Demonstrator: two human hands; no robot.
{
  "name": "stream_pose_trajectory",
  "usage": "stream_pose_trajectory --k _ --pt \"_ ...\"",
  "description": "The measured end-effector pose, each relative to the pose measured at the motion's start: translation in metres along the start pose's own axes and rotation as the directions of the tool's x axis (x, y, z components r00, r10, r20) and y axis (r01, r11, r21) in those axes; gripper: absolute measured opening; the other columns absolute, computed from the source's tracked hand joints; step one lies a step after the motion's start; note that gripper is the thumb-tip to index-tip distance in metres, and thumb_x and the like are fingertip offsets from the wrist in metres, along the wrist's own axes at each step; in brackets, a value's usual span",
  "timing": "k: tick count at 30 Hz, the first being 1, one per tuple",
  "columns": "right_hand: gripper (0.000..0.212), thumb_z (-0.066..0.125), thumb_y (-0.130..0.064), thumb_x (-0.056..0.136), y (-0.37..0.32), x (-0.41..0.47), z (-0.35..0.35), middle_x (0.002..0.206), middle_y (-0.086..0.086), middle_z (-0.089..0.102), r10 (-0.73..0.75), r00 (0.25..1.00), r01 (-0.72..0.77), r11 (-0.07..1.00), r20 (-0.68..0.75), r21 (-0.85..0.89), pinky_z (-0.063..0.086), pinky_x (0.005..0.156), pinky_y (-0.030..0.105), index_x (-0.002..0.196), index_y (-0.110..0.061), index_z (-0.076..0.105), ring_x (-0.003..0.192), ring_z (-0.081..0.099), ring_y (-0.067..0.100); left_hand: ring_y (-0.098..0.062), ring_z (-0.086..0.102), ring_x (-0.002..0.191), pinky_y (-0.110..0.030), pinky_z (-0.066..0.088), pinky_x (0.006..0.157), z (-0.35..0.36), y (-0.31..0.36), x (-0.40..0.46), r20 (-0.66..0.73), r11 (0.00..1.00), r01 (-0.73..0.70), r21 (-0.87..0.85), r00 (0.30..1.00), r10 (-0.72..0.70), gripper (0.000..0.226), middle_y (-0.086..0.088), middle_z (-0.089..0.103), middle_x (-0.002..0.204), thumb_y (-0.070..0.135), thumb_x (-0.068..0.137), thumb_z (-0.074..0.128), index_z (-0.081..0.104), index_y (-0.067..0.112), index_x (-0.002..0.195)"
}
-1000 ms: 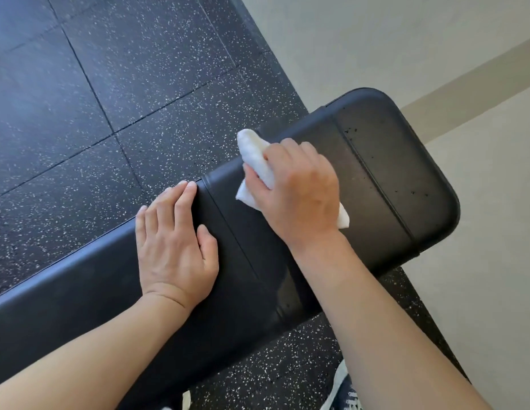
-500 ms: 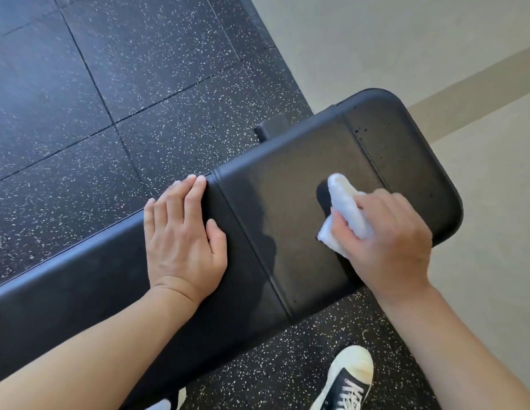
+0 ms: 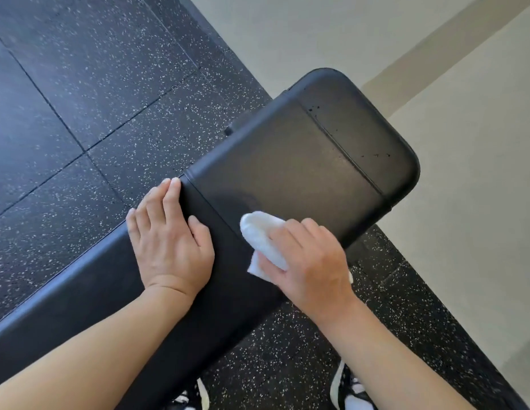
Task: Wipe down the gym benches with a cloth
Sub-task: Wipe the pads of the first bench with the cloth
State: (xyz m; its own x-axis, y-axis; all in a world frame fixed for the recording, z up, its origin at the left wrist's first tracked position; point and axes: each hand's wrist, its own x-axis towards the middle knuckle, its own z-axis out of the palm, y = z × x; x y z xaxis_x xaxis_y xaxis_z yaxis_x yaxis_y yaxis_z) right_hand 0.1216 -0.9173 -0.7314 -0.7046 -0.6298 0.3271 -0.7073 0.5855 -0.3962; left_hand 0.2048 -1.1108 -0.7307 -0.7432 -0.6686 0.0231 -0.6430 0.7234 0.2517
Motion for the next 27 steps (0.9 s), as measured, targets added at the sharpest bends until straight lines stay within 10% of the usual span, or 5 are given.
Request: stream_pose_trajectory --k 7,10,20,27 --pt "0.04 0.041 -0.034 0.102 0.077 0.037 -0.008 0.073 0.006 0.054 0.248 0.942 -0.293 0.937 -0.225 -0.192 0.042 0.06 0.042 0.08 -0.009 0.061 0.066 0.047 0.029 -0.035 0.037 0.143 -0.054 0.021 0.126 0.002 0.0 0.0 -0.002 1.0 0.016 -0.023 1.0 -0.016 0.065 -0.011 0.043 0.157 0.031 0.091 0.038 0.041 0.012 0.153" --pt "0.027 0.058 -0.03 0.095 0.057 0.036 -0.003 0.076 0.007 0.057 0.406 0.871 -0.453 0.882 -0.278 -0.128 0.042 0.058 0.043 0.08 -0.008 0.06 0.067 0.049 0.03 -0.035 0.036 0.145 -0.052 0.019 0.127 0.002 -0.001 0.0 0.007 1.0 0.019 -0.015 1.0 -0.019 0.065 -0.01 0.041 0.158 0.032 0.091 0.037 0.039 0.013 0.154" --pt "0.026 0.061 -0.029 0.096 -0.016 -0.046 0.005 0.074 0.004 0.05 0.18 0.964 -0.18 0.983 -0.198 0.023 0.04 0.056 0.044 0.079 -0.009 0.064 0.066 0.043 0.027 -0.04 0.038 0.142 -0.054 0.021 0.125 0.0 0.002 -0.002 -0.001 1.0 0.016 -0.026 1.0 -0.016 0.065 -0.013 0.042 0.157 0.031 0.091 0.035 0.04 0.009 0.153" --pt "0.021 0.064 -0.034 0.094 0.063 -0.013 -0.001 0.087 -0.009 0.054 0.715 0.605 -0.664 0.696 -0.351 0.273 0.036 0.066 0.026 0.091 -0.014 0.056 0.079 0.051 0.017 -0.042 0.038 0.141 -0.054 0.022 0.124 0.0 0.001 -0.002 -0.004 0.999 0.014 -0.031 1.0 -0.014 0.065 -0.014 0.043 0.156 0.031 0.092 0.037 0.04 0.009 0.153"
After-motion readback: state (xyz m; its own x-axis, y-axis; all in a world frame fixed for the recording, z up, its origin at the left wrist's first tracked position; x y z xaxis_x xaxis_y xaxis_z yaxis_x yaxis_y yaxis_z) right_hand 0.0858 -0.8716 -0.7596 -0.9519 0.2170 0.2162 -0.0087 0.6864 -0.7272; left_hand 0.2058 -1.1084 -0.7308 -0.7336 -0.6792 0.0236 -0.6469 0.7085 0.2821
